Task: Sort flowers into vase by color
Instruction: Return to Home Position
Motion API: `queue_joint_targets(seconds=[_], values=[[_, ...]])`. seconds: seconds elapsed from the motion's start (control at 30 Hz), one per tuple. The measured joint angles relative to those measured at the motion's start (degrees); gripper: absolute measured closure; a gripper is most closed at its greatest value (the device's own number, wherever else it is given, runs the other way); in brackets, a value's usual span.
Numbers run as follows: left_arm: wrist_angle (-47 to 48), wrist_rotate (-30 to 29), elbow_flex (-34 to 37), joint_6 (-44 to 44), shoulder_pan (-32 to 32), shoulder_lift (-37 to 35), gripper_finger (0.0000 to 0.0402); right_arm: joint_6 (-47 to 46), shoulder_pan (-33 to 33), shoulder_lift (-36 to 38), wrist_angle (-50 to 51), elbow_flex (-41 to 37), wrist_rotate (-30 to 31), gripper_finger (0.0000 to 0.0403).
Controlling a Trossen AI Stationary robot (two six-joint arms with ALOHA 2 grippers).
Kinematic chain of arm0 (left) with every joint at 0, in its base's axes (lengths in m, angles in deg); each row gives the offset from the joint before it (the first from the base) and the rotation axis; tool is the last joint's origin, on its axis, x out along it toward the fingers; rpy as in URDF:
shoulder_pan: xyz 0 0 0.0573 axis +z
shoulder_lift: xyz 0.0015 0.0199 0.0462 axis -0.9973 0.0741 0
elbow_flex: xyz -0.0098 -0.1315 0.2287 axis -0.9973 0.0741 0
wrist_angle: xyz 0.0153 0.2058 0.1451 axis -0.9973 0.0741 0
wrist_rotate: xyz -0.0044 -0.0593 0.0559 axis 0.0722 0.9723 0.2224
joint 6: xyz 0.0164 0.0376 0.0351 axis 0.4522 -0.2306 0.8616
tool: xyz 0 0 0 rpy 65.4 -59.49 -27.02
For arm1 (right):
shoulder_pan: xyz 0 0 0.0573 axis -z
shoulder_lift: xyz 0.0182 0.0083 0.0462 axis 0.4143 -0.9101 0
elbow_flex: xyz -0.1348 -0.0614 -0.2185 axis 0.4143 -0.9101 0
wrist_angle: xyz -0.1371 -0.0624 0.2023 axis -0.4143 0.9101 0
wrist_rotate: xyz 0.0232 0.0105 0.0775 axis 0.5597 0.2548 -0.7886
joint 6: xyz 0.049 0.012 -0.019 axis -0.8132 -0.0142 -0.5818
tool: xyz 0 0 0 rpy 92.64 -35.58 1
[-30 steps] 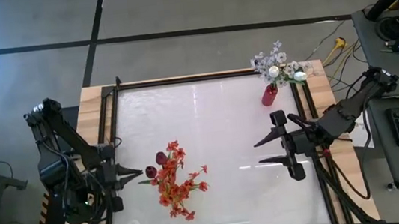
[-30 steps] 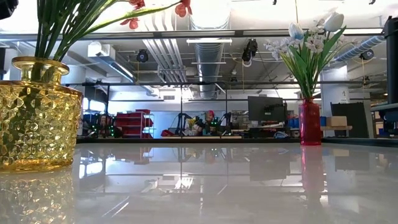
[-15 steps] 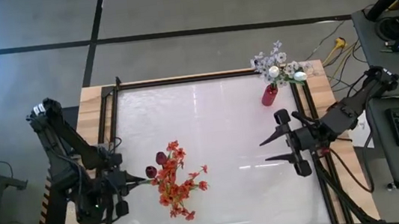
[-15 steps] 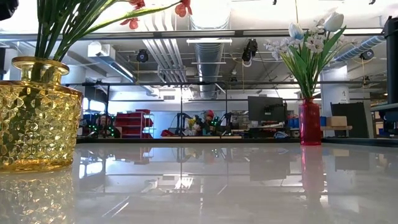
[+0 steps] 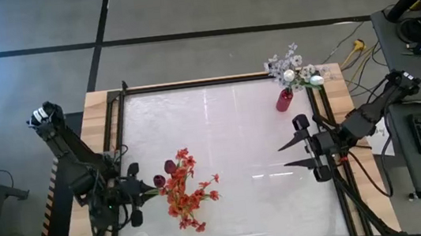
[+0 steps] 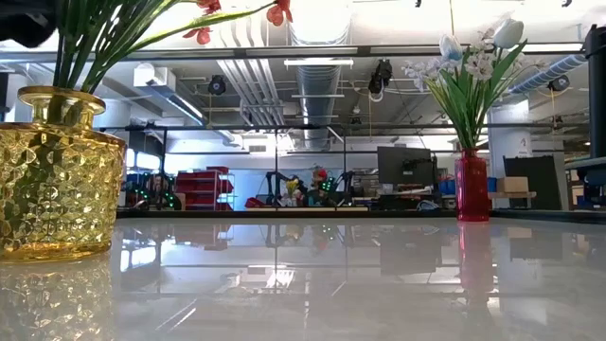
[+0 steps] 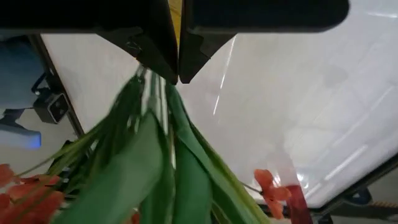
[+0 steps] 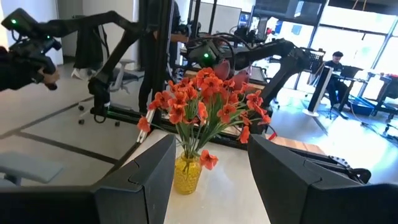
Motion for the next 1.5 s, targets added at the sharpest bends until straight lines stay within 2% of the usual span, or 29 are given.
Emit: queue_joint_targets(seconds=[0.23, 0.4, 0.73, 0.93, 1.23, 1.5], values=[[-4.44, 3.38, 3.94, 6.16, 5.54, -3.25, 0.0401, -0.36, 0.13, 1.37, -1.83, -2.73, 0.15, 0.0209], [-7.3, 6.45, 5.67, 14.18, 9.62, -6.53, 0.0401, 1.72, 0.47, 1.86, -6.01, -4.46, 0.18, 0.0209], [-10.17, 11.51, 11.75, 24.4, 18.27, -17.26, 0.0401, 3.9, 6.3, 1.86, -11.91, -8.33, -0.32, 0.0209], [-15.64, 12.21, 17.56, 29.28, 21.69, -25.71, 0.0401, 5.06, 12.1, 1.86, -14.91, -9.0, -6.17, 0.0209], [-16.71, 12.12, 22.26, 32.71, 25.2, -34.87, 0.0401, 3.54, 19.58, 3.5, -14.37, -9.83, -12.38, 0.0209], [-16.75, 12.06, 22.63, 39.06, 26.69, -41.01, 0.0402, 2.75, 20.79, 9.54, -13.9, -13.26, -12.87, 0.0209]])
